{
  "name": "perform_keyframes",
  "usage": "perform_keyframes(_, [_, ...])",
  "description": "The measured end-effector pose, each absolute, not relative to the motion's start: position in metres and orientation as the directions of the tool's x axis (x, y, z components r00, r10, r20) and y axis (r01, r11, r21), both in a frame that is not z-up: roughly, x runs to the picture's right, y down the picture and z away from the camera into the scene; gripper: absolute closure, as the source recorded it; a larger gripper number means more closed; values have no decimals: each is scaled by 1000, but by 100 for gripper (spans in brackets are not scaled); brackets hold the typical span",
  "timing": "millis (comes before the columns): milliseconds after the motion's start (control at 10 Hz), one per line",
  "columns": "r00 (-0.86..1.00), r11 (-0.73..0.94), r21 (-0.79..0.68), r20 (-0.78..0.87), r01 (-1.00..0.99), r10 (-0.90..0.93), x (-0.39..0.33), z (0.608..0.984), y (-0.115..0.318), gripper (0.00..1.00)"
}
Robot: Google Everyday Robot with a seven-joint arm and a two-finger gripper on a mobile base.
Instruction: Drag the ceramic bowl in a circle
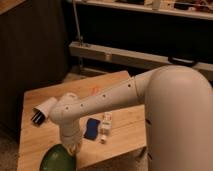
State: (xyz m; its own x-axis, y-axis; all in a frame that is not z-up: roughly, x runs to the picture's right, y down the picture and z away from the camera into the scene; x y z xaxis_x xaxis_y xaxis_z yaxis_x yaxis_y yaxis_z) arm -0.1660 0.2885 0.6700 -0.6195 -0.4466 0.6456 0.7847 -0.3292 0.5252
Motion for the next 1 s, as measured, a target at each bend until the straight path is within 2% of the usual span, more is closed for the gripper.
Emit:
perform_keyframes(400, [-699, -319, 626, 585, 712, -412, -251, 676, 283, 94])
perform_keyframes(700, [-700, -311, 630, 594, 711, -396, -302, 710, 276, 94])
perform_keyframes(1000, [-634, -272, 577, 647, 770, -424, -302, 760, 261, 94])
